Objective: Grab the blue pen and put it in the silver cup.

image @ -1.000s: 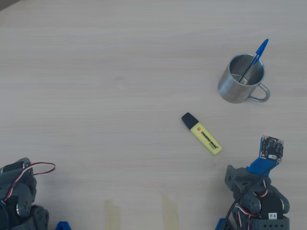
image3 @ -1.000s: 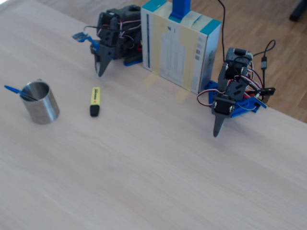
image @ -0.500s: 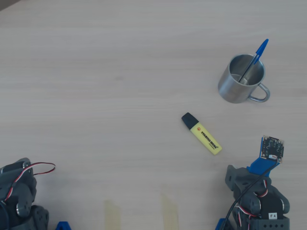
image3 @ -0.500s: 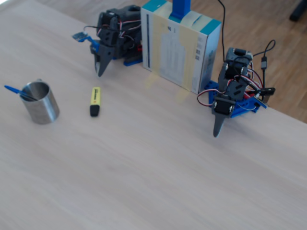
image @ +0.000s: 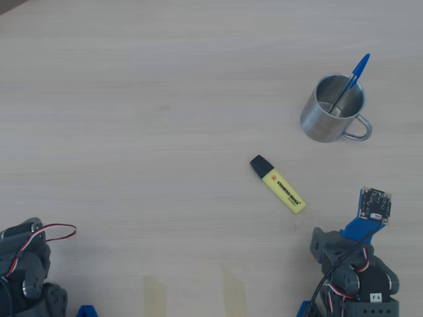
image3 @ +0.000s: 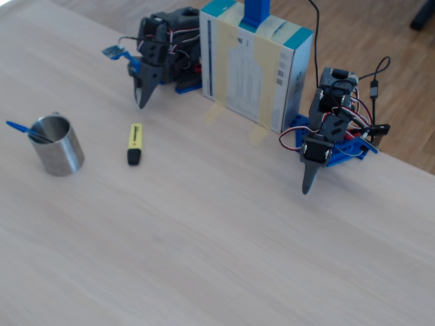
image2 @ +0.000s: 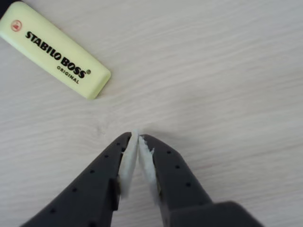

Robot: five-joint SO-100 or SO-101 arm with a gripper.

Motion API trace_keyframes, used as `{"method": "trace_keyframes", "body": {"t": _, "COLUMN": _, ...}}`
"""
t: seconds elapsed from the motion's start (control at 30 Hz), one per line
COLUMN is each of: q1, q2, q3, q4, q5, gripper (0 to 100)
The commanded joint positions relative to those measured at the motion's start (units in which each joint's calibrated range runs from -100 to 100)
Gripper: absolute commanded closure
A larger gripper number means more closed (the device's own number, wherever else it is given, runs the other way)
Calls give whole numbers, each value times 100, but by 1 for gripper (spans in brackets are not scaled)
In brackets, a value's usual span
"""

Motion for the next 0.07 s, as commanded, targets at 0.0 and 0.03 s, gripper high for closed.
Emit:
{"method": "trace_keyframes", "body": {"t": 0.0, "q1": 3, "q2": 83, "q3": 72, "q4": 40, "q5": 35, "gripper": 97}}
{"method": "trace_keyframes", "body": {"t": 0.03, "q1": 3, "q2": 83, "q3": 72, "q4": 40, "q5": 35, "gripper": 97}}
